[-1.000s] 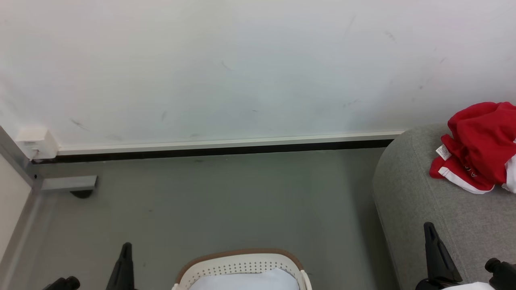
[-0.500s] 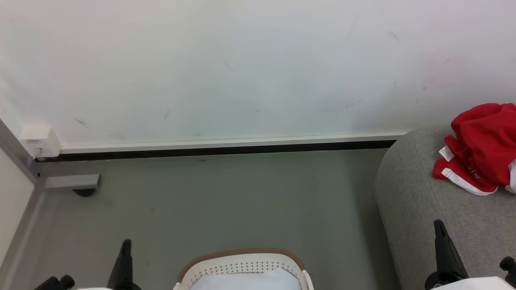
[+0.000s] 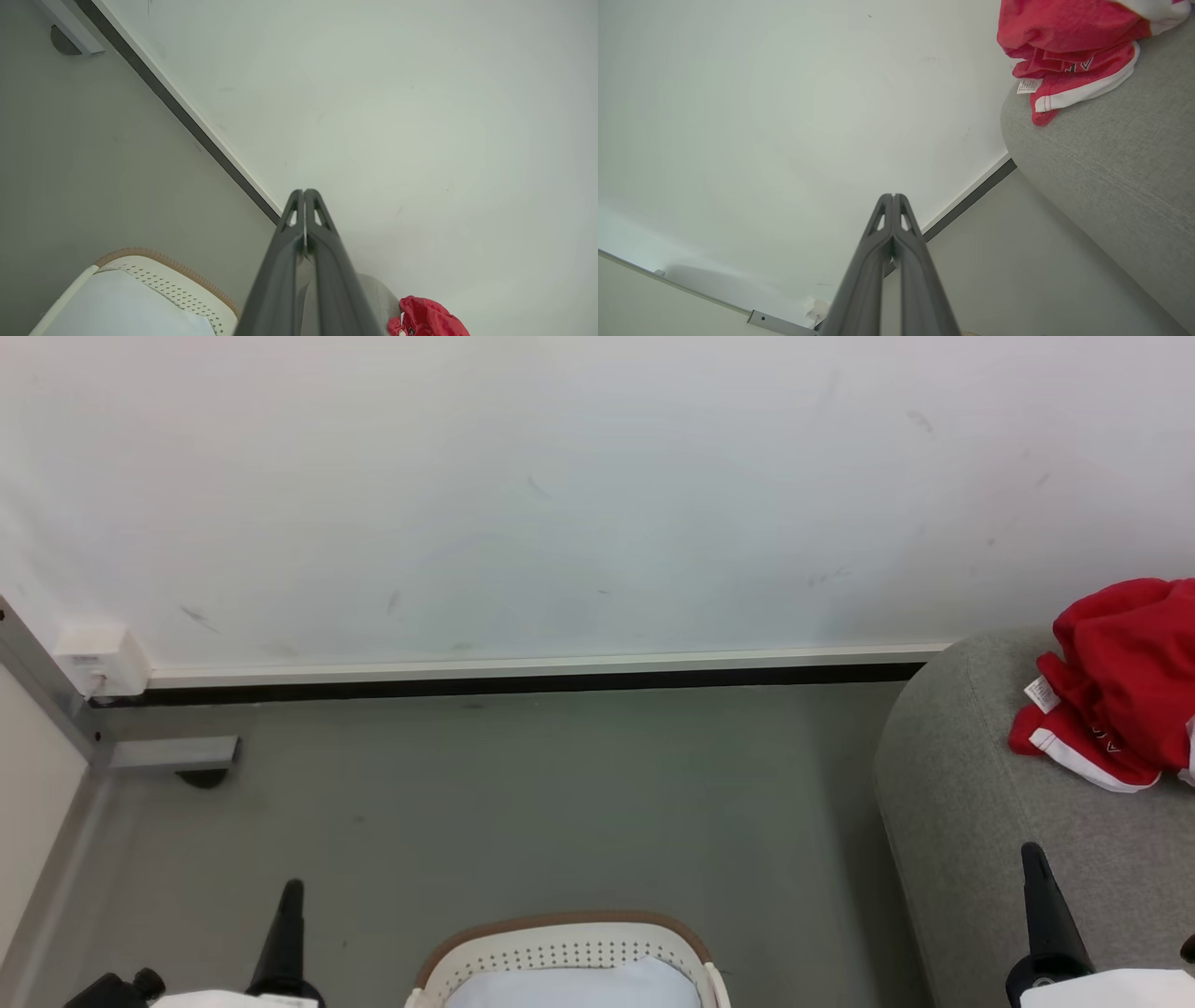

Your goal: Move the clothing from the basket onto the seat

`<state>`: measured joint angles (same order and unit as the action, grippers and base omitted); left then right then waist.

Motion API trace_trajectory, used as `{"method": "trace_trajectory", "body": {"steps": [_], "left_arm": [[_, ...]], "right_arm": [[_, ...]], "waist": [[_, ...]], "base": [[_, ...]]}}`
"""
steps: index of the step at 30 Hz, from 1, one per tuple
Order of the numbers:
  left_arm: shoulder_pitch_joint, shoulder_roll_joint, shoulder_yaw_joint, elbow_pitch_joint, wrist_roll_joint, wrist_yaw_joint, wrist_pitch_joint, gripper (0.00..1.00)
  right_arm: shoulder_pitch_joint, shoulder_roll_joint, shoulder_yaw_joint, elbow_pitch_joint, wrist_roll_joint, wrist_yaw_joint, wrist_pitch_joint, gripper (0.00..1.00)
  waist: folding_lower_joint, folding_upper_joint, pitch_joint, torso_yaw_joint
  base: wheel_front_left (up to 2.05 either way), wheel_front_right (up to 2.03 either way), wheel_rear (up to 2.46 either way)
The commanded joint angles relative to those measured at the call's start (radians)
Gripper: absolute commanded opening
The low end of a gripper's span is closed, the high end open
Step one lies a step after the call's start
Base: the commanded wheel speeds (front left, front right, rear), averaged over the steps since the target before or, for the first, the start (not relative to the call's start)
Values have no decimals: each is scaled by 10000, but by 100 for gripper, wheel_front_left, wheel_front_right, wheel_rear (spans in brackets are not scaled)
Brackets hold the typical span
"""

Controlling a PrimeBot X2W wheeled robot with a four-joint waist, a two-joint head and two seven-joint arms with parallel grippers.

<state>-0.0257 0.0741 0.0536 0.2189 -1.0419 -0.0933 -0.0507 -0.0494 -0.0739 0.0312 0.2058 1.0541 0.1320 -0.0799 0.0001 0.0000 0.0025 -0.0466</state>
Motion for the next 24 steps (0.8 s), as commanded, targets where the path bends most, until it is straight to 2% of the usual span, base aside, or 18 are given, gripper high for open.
{"method": "trace_trajectory", "body": {"steps": [1,24], "left_arm": [[-222,18,67,-66,-330,-61,86,0],[-486,-82,292,67,-2440,-198,710,0]], "right_arm": [[-228,-103,-63,-50,258,-10,69,0],[-380,-91,-476,107,2505,-14,702,0]], "waist": [[0,0,0,7],[0,0,2,156]], "base": [[0,0,0],[0,0,0]]}}
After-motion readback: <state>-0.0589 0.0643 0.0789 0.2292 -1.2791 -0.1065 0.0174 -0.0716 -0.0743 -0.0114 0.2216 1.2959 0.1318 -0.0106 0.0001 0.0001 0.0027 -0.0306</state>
